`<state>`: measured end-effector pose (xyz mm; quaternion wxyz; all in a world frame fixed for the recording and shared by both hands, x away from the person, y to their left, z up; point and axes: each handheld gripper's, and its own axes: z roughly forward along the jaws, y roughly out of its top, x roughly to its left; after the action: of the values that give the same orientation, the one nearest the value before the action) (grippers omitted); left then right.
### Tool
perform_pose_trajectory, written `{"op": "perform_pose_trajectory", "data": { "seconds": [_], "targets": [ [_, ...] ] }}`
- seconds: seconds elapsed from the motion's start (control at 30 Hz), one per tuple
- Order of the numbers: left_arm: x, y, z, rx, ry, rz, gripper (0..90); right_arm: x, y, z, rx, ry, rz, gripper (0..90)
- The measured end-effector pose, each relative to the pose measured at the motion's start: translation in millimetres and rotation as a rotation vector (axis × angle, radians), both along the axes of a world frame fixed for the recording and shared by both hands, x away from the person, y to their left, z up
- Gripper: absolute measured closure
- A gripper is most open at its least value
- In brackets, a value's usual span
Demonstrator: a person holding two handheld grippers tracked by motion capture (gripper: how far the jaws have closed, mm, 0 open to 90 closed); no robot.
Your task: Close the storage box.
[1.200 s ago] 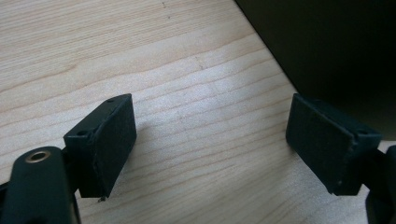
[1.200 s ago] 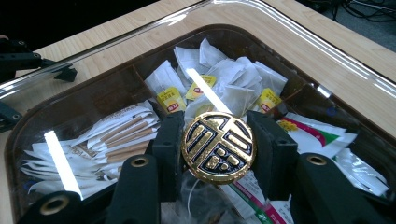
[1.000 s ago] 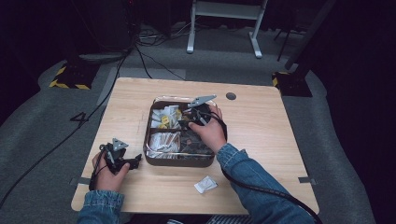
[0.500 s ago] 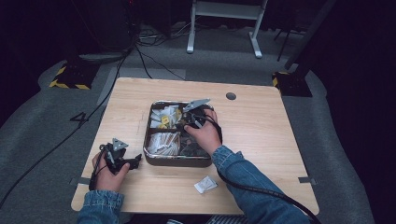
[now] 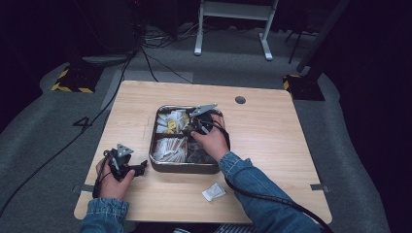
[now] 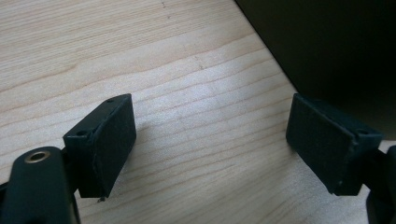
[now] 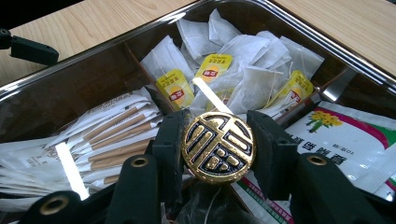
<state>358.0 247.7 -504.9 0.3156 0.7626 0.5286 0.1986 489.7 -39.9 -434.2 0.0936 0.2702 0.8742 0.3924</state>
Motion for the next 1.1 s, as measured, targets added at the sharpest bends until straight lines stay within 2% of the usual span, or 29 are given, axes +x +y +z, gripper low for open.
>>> {"op": "perform_pose_trajectory", "data": {
  "seconds": [0.37,0.67,0.77,1.0,1.1],
  "targets": [
    [0.0,0.0,0.0,0.001,-0.001,0.000,16.3,-0.4,1.0,-3.5,0.001,-0.013,0.003,58.4],
    [0.3,-0.1,0.1,0.001,0.005,-0.006,15.2,-0.8,0.6,-3.1,0.002,-0.002,0.009,57.3],
    [0.4,-0.2,-0.1,0.000,0.003,-0.004,15.2,-1.7,-0.8,-0.8,0.055,0.003,0.003,49.9],
    [0.4,-0.1,-0.1,-0.001,0.003,-0.004,15.2,-5.5,-6.3,17.1,0.099,-0.034,0.005,42.8],
    [1.4,0.2,-0.1,0.001,0.000,-0.006,14.9,-8.0,-11.5,25.3,0.136,-0.035,0.003,41.5]
  ]
}}
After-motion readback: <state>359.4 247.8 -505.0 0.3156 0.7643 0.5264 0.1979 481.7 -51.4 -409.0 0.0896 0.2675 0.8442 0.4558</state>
